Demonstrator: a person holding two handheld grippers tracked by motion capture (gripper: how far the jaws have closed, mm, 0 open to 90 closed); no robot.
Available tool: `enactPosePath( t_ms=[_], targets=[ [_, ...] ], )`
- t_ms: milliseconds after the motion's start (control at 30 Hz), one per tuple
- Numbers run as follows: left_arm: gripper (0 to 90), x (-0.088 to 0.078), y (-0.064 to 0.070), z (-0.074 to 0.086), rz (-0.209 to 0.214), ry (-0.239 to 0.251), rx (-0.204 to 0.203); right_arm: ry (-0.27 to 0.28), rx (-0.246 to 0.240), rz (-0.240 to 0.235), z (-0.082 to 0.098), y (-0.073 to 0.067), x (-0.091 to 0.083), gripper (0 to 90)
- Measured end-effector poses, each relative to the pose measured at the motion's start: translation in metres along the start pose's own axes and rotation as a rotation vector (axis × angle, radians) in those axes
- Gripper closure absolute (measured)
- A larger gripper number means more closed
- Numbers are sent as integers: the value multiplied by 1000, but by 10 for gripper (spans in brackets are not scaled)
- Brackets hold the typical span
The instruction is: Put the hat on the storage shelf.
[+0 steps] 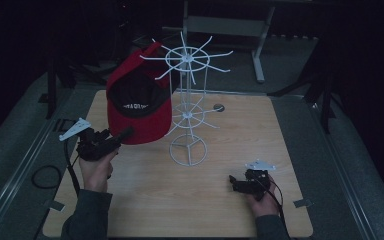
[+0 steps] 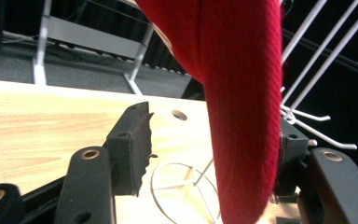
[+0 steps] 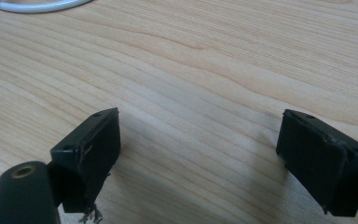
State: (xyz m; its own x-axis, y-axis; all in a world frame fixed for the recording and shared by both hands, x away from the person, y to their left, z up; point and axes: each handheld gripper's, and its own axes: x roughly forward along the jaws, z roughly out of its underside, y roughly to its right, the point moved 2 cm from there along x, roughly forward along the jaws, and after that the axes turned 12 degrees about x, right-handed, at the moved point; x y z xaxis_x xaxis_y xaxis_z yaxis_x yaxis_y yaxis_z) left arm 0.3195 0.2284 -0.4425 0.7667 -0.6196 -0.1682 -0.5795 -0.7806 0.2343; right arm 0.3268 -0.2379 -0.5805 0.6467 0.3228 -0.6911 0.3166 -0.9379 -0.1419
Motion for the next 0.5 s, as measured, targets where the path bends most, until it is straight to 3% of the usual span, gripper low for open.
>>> enactPosePath(
  t_ms=[333, 500],
  targets=[
    [366, -1, 4, 6, 22, -24, 28, 0, 0, 0, 0, 0, 0, 134],
    [356, -2, 4, 14, 33, -28, 8, 0, 0, 0, 0, 0, 0, 134]
  ],
)
